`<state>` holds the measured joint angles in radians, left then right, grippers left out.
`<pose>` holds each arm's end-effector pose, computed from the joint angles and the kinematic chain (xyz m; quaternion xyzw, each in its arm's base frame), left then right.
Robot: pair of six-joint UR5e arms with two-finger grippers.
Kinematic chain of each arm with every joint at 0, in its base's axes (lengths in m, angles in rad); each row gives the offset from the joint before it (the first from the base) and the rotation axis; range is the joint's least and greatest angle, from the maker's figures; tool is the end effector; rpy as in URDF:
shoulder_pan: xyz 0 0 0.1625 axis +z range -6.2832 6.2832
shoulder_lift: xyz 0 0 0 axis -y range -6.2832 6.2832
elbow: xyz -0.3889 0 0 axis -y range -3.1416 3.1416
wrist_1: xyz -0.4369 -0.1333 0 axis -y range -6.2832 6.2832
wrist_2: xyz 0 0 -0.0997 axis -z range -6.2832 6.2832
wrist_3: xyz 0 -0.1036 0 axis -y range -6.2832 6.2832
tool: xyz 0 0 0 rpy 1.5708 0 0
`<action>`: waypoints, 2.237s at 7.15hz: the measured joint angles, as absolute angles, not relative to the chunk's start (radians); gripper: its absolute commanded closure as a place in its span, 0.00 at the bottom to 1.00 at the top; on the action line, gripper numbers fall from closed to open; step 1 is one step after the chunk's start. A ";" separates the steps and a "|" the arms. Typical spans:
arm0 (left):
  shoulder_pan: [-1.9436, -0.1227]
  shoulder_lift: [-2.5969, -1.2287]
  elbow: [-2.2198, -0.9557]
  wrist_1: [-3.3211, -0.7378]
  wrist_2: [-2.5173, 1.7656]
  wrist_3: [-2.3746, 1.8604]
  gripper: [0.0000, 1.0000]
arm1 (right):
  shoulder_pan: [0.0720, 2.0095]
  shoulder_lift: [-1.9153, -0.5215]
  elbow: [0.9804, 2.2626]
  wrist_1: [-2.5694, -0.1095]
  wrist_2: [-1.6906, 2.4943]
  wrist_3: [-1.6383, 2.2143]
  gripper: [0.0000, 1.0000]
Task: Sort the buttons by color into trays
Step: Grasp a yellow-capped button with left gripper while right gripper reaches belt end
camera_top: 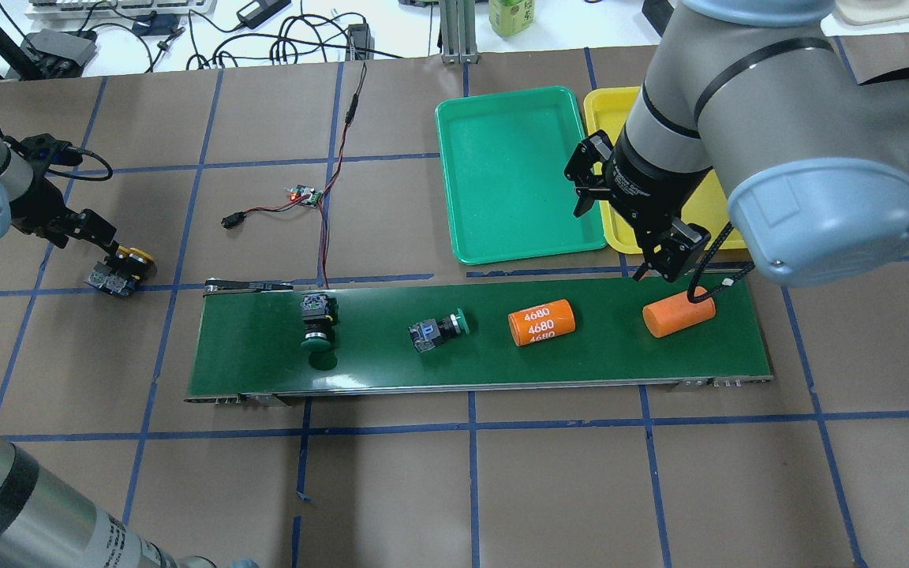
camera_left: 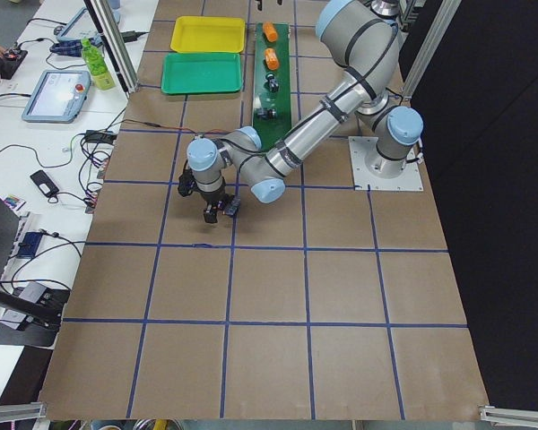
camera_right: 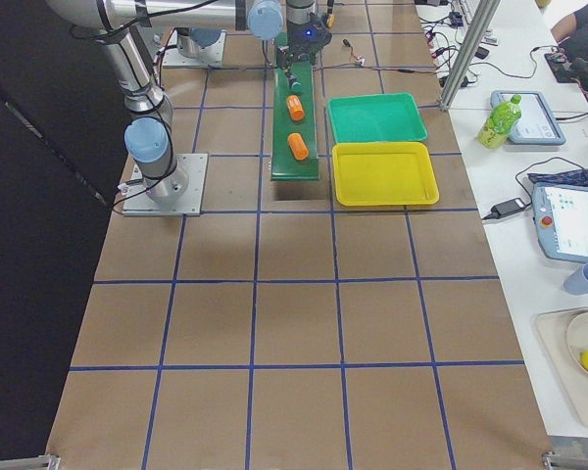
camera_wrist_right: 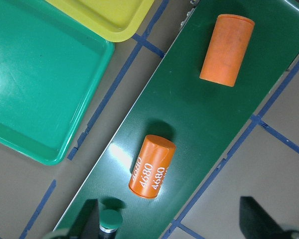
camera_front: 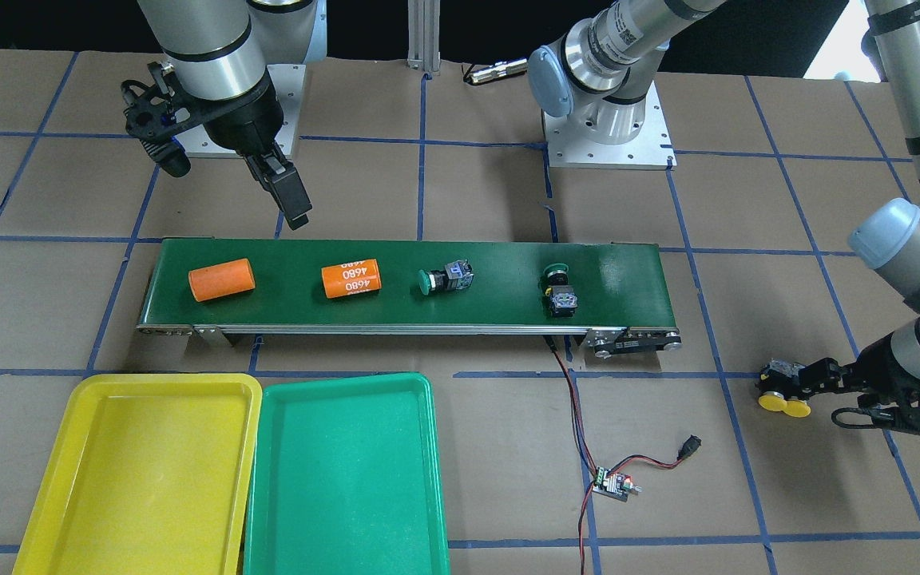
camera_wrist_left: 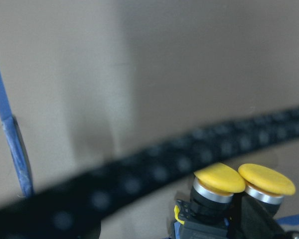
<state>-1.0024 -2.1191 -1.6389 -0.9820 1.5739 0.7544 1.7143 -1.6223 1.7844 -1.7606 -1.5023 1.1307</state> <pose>0.2410 -0.6244 0.1355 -0.0929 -0.9956 -0.0118 0.0073 0.2124 -0.4883 0.3798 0.4731 0.8803 0.0092 0.0358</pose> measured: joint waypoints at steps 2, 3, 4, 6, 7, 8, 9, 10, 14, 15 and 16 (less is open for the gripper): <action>-1.002 -2.131 -1.643 -0.981 1.573 0.757 0.00 | 1.715 -1.617 1.843 -1.855 -1.500 1.136 0.00; -1.002 -2.141 -1.637 -0.980 1.572 0.758 0.00 | 1.715 -1.616 1.864 -1.899 -1.500 1.136 0.00; -1.002 -2.148 -1.629 -0.979 1.573 0.761 0.00 | 1.715 -1.615 1.875 -1.925 -1.500 1.135 0.00; -1.002 -2.155 -1.633 -0.958 1.573 0.770 0.02 | 1.715 -1.612 1.880 -1.938 -1.501 1.131 0.00; -1.002 -2.157 -1.641 -0.948 1.574 0.771 0.39 | 1.715 -1.611 1.880 -1.939 -1.501 1.131 0.00; -1.002 -2.158 -1.647 -0.943 1.575 0.770 0.74 | 1.715 -1.611 1.881 -1.937 -1.502 1.133 0.00; -1.001 -2.158 -1.651 -0.941 1.575 0.770 1.00 | 1.715 -1.611 1.881 -1.932 -1.501 1.138 0.00; -1.001 -2.158 -1.656 -0.941 1.576 0.768 1.00 | 1.715 -1.609 1.881 -1.929 -1.501 1.142 0.00; -1.006 -2.090 -1.663 -0.999 1.586 0.730 1.00 | 1.731 -1.602 1.886 -1.925 -1.503 1.176 0.00; -1.019 -2.027 -1.664 -1.073 1.586 0.691 1.00 | 1.748 -1.597 1.896 -1.928 -1.502 1.209 0.00; -1.054 -1.955 -1.672 -1.146 1.584 0.627 1.00 | 1.761 -1.590 1.908 -1.935 -1.502 1.225 0.00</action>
<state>-1.0545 -1.9546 -1.6720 -1.1458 1.5844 0.6269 1.7606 -1.5900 1.9075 -1.9348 -1.5019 1.2247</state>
